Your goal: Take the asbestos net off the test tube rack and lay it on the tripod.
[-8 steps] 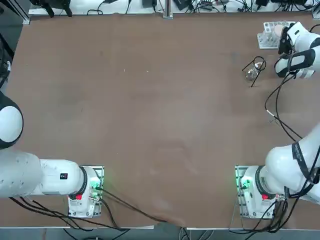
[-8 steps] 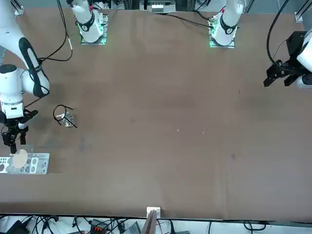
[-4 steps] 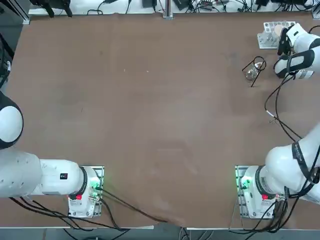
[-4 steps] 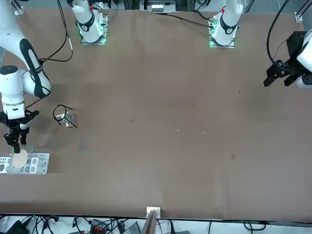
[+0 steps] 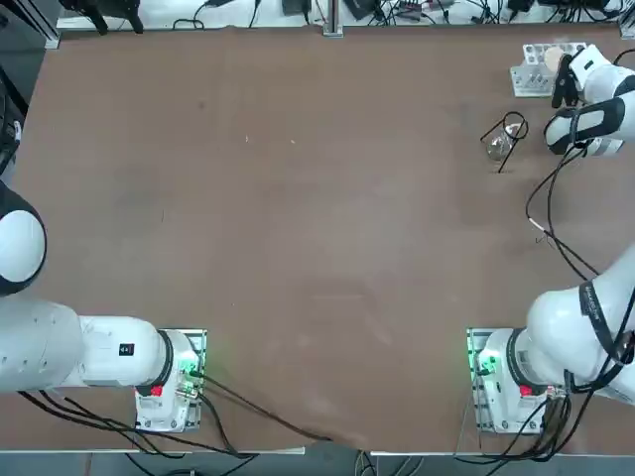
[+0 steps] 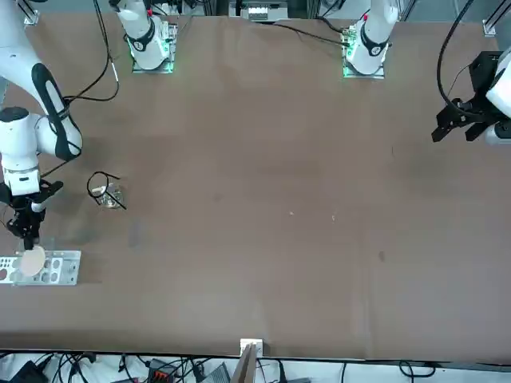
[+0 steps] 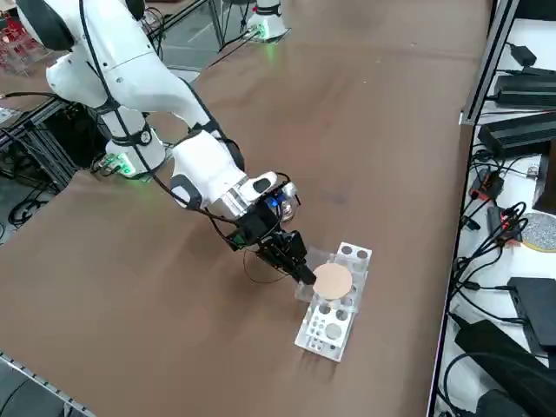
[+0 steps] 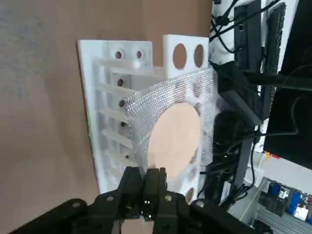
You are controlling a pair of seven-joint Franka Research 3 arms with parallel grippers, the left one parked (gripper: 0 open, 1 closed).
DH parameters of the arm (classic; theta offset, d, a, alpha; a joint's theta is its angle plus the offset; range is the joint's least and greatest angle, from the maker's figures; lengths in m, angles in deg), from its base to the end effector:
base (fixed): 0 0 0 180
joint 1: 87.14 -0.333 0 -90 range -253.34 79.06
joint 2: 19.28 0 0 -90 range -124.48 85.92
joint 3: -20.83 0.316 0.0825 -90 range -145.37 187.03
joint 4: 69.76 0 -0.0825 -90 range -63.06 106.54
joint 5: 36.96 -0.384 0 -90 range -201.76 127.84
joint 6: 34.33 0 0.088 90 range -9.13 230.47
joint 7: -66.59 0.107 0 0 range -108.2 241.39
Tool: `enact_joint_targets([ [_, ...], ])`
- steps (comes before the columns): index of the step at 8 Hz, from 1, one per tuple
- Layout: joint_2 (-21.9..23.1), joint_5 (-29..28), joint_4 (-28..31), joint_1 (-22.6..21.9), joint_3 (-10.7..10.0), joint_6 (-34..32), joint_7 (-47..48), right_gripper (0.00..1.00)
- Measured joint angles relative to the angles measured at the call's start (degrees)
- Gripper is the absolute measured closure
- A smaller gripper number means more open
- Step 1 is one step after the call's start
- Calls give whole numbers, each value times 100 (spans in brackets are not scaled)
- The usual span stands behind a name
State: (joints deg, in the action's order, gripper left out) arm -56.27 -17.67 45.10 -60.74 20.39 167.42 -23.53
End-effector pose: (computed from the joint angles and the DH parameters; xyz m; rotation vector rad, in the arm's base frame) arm 0.5915 -0.2538 0.2311 1.7330 1.5793 0.5356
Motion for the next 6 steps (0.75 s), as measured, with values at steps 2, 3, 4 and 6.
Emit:
enact_joint_targets([
  [2,33,0,-48,3,0,8,0,98],
  [3,85,0,-75,11,0,18,4,98],
  [4,186,-1,-100,29,-2,20,16,98],
  [6,487,-3,-109,102,-7,-55,37,98],
])
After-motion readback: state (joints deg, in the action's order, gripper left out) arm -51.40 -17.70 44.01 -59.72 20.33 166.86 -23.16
